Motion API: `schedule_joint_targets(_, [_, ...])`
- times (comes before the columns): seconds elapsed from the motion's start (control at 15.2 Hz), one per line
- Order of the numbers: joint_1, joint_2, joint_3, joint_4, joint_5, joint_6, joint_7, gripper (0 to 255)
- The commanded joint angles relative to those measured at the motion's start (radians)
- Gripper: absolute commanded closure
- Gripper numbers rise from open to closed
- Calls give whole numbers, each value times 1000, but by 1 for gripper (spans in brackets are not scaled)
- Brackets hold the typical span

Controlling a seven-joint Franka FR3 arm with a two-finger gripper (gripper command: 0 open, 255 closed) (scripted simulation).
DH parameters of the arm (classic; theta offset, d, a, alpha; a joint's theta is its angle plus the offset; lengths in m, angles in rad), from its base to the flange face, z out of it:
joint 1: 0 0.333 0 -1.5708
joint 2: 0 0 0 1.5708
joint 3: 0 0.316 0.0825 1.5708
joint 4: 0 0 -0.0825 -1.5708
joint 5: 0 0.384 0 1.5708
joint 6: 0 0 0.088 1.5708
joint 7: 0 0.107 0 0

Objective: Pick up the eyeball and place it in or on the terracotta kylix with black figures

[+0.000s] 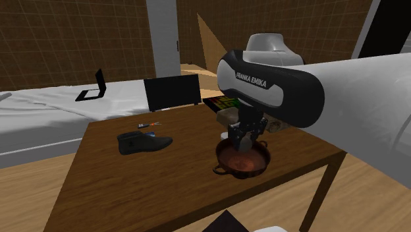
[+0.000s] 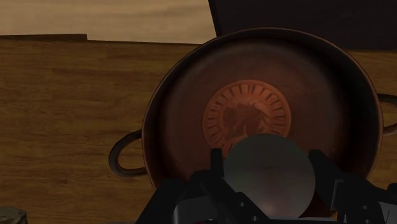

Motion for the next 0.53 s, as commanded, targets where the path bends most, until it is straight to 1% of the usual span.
schedule_joint_targets(0.0, [0,0,0,0,0,0,0,255])
schedule_joint_targets(0.07, [0,0,0,0,0,0,0,255])
schedule_joint_targets(0.13, [0,0,0,0,0,0,0,0])
schedule_joint_targets(0.46, [0,0,0,0,0,0,0,0])
